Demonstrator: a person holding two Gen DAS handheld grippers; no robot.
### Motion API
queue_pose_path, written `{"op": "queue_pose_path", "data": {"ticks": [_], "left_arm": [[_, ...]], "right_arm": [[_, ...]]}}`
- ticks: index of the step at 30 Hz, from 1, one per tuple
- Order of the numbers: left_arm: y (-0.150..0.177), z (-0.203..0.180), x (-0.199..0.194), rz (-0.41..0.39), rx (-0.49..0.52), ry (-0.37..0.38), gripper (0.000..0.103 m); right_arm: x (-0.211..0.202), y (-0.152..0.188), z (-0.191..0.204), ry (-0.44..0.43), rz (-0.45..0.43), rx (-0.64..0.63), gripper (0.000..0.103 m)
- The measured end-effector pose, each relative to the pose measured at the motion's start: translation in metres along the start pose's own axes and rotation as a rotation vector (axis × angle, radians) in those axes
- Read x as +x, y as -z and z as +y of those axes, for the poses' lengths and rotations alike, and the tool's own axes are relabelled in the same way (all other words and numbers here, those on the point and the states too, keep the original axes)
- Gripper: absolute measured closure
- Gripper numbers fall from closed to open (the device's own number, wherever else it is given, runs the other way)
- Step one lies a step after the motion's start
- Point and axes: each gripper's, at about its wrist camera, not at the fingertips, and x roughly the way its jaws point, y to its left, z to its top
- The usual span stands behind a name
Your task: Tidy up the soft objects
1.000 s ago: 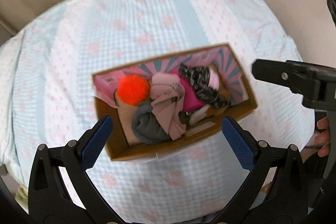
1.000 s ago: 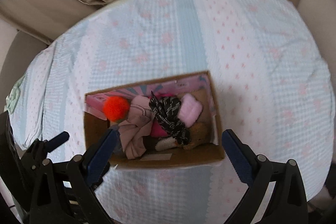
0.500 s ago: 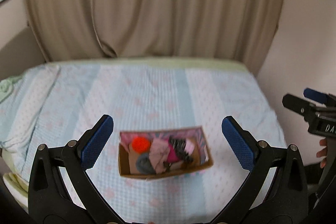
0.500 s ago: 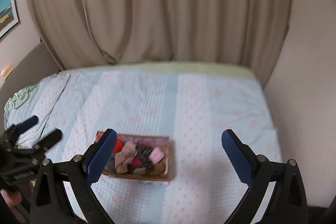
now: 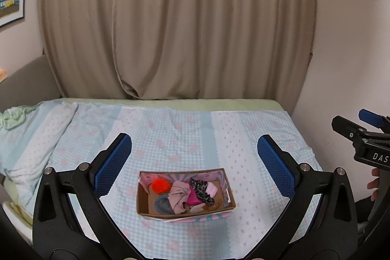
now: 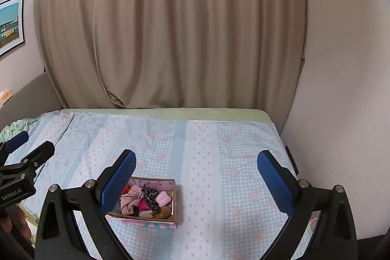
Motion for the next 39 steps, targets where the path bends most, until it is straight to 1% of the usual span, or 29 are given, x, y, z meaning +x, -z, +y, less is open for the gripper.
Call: {"op": "queue_pose_path", "data": {"ticks": [8, 15, 24, 39], "left_arm": [[0.004, -0.011, -0.012, -0.018, 0.013, -0.007, 0.0], [0.005, -0.016, -0.019, -0.027, 0.022, -0.017, 0.0], [0.007, -0.018, -0.022, -0.029, 0.024, -0.024, 0.0], [0.011, -0.02, -0.021, -0.025, 0.025, -0.008, 0.0]], "right_arm": [[-0.013, 0.005, -0.009, -0.003, -0.017, 0.021, 0.004], [-0.013, 0.007, -0.012, -0.007, -0.019, 0.026, 0.004], [-0.017, 0.005, -0.013, -0.005, -0.027, 0.023, 0.004], [-0.018, 0.004, -0.016, 0.017, -0.021, 0.034, 0.004]]}}
